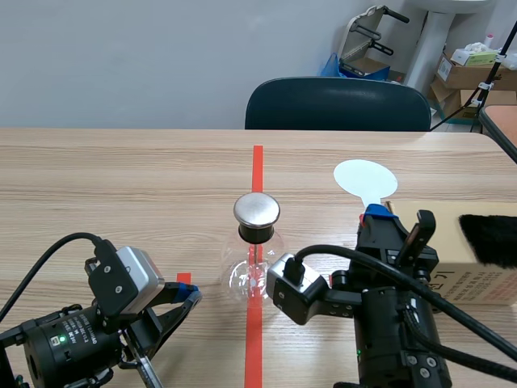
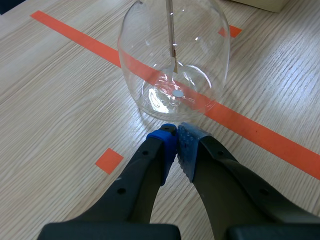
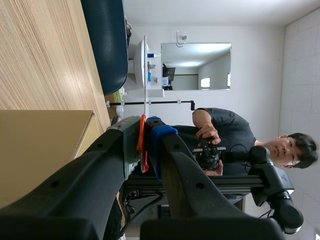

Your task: Do the electroscope experiment

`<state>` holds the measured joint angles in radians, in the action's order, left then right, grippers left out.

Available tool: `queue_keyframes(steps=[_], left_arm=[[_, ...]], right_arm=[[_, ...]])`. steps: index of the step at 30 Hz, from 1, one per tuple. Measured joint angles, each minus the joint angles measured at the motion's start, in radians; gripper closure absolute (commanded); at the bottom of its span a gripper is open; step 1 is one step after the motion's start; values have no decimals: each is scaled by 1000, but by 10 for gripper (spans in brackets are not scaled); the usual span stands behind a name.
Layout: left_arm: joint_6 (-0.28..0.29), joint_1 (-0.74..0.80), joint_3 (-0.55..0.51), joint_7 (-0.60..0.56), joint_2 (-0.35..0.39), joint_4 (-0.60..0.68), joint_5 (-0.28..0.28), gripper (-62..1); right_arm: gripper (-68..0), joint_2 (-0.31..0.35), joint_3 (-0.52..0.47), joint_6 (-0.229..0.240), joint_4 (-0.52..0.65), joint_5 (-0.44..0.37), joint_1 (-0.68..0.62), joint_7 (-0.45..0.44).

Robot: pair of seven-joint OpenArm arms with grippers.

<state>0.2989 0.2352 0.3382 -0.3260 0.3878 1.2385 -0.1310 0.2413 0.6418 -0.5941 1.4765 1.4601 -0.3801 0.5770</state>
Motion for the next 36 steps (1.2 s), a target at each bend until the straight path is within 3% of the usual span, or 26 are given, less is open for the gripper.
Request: queue_keyframes(steps=[22,24,26,28,30,36], left_arm=[[0,0,0,0,0,0,0,-44],[0,0,0,0,0,0,0,-44],[0,0,0,0,0,0,0,-44],[0,0,0,1,0,0,0,-44],[0,0,0,6,0,0,0,-44],[0,0,0,21,0,0,0,-44]], right_arm=[[-8,0,0,0,0,0,0,-6],[-8,0,0,-15,0,0,0,-11],[-8,0,-4,-63,0,0,-5,-15],[-8,0,-37,-84,14,0,-32,-56],[-8,0,-95,-135,44,0,-85,-106],[-9,0,-295,-134,156,0,-260,-290]])
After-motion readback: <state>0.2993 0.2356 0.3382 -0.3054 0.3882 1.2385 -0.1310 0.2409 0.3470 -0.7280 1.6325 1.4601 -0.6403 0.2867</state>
